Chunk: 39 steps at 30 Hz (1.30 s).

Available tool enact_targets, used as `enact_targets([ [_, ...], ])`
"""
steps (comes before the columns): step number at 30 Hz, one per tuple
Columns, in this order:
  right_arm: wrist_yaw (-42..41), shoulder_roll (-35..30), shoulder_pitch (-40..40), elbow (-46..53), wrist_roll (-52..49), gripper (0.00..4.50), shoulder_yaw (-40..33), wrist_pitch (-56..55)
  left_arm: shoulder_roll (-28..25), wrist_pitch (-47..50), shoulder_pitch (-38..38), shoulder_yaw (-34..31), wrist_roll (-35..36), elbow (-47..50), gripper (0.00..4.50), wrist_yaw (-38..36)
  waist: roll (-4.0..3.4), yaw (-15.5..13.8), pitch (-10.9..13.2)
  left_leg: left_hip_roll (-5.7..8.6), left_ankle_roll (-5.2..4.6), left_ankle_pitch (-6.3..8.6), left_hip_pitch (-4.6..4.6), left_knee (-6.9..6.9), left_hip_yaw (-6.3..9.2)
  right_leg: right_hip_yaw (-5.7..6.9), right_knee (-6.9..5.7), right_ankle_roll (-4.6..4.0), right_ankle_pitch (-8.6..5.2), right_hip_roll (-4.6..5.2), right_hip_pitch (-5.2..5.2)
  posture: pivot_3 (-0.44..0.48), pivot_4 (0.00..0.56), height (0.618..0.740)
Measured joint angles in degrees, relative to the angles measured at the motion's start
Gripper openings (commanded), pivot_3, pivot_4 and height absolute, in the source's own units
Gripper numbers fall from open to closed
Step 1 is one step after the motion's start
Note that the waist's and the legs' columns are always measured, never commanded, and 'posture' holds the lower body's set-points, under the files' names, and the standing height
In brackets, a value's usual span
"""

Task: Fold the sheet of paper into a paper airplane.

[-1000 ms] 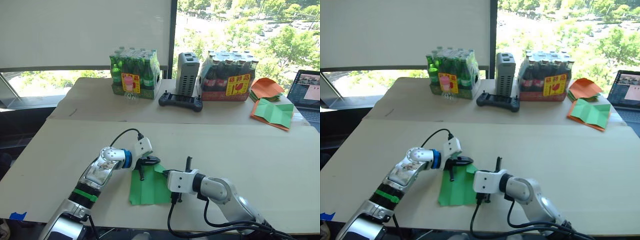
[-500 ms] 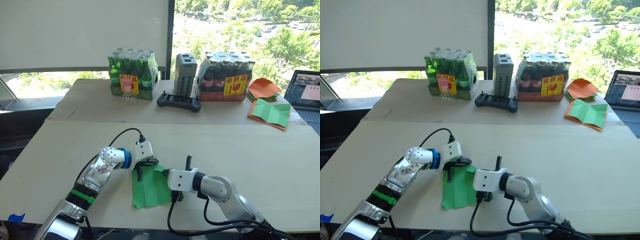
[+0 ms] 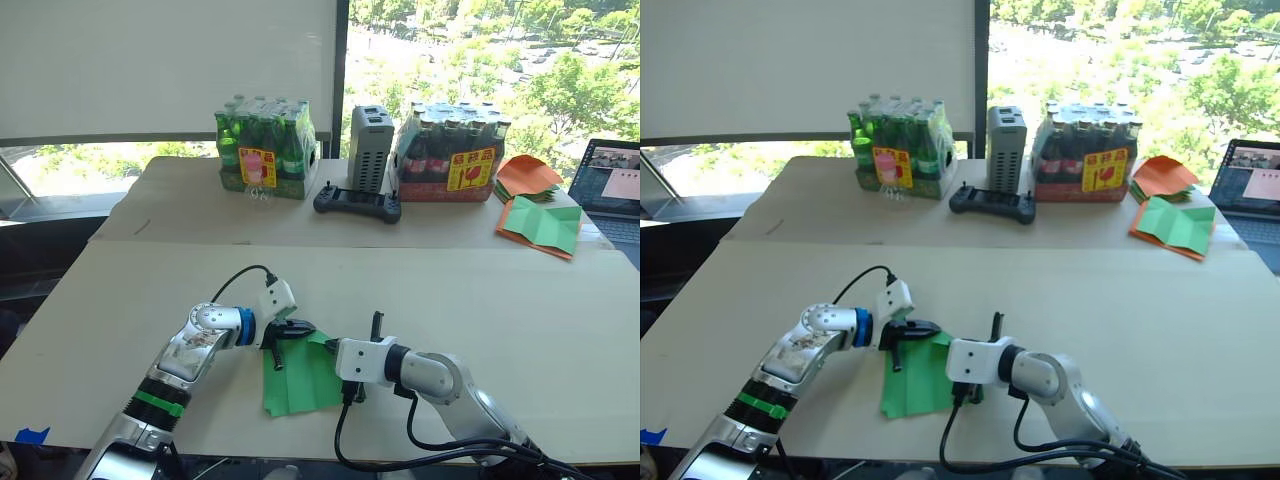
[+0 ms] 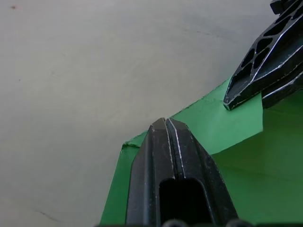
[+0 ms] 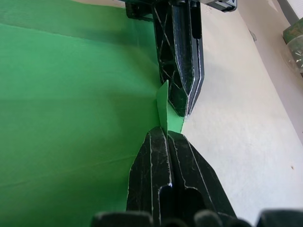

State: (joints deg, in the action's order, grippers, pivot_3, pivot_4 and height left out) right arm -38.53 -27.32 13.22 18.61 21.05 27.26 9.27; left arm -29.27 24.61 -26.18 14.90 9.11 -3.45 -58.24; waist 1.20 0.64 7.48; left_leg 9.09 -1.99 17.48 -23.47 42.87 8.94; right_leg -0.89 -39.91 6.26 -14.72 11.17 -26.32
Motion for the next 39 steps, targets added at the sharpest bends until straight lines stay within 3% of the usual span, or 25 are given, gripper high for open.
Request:
enact_targets([
  [7,-0.2,0.0,0.0,0.0,0.1,0.07,0.0,0.4,-0.7,-3.4,-0.8,1.8,-2.5,-1.2,0.00,0.5,0.00,-0.1,0.0,0.00,0.00,0.00,0.10,0.00,-0.01,-0.01,0.00,0.00,0.00,0.00,0.09,0.000,0.150,0.675],
  [14,-1.1,-0.1,0.0,0.5,0.0,2.28,-0.2,0.6,-0.6,-4.8,-1.9,3.5,-3.5,-2.3,0.00,0.6,0.00,-0.4,0.0,0.01,0.00,0.00,0.14,0.00,-0.01,-0.01,-0.02,0.00,0.00,0.01,0.12,0.000,0.150,0.675],
  [17,-3.0,0.1,0.0,2.6,-2.8,2.28,-1.8,2.6,-0.6,-5.0,-2.0,3.7,-3.6,-2.3,0.00,0.3,0.01,-0.5,0.0,0.00,0.00,0.00,0.14,0.00,-0.01,-0.01,-0.02,0.00,0.00,0.01,0.13,0.000,0.150,0.675],
  [21,-4.8,5.1,2.1,5.5,-11.8,2.28,-7.7,12.3,-0.8,-5.3,-1.9,3.6,-3.7,-2.3,0.00,0.3,0.01,-0.4,0.0,-0.02,0.01,0.00,0.14,0.00,-0.01,-0.03,-0.02,-0.01,0.00,0.00,0.12,0.000,0.150,0.675],
  [28,-3.4,7.7,6.4,3.2,-15.6,0.07,-9.4,20.8,-0.8,-5.5,-1.6,3.7,-3.7,-2.0,0.00,0.2,0.07,-0.4,-0.1,0.00,0.00,0.00,0.17,-0.03,0.01,0.00,0.00,-0.01,0.00,0.01,0.11,0.000,0.150,0.675],
  [39,-1.5,7.6,7.0,-3.7,-14.2,0.03,-3.4,21.4,-0.8,-5.4,-0.9,3.5,-3.8,-1.3,0.00,0.8,0.07,-0.4,-0.1,-0.01,0.00,0.00,0.16,-0.02,0.01,0.00,-0.01,-0.01,0.00,0.01,0.11,0.000,0.150,0.675],
])
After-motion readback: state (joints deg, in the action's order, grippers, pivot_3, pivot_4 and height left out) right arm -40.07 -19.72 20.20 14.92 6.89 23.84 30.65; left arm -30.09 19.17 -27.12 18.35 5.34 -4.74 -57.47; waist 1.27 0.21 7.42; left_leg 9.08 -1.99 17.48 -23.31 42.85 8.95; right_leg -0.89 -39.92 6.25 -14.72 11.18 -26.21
